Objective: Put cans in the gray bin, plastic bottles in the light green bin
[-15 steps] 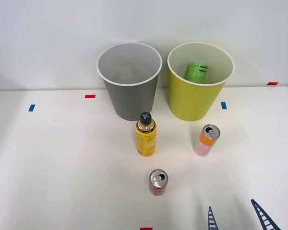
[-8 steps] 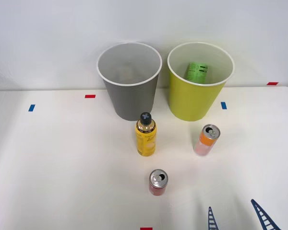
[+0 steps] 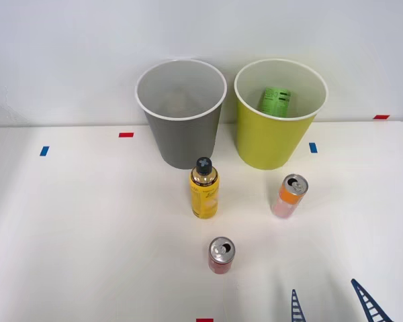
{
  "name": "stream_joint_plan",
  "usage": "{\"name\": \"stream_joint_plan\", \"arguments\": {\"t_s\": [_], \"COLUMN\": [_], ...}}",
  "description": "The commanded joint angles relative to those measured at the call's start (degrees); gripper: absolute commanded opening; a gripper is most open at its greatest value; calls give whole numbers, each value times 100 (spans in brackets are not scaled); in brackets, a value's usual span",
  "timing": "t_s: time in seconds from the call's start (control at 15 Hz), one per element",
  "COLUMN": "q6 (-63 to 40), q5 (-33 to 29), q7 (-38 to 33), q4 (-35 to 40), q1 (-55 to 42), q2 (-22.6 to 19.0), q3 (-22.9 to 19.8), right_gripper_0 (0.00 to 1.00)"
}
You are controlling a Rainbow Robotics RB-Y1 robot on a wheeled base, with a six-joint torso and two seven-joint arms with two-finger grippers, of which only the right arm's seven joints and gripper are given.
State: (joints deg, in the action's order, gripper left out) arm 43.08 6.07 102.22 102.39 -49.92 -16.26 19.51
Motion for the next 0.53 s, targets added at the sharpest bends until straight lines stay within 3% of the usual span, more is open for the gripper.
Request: {"name": "stream_joint_plan", "arguments": {"t_s": [0.07,0.53], "q6": [-1,-1], "q5": [0,0], "q7": [0,0], "q4": [1,1], "q1": [0,0], "q2": [0,0], "q3": [0,0], "right_gripper_0": [100,100]}}
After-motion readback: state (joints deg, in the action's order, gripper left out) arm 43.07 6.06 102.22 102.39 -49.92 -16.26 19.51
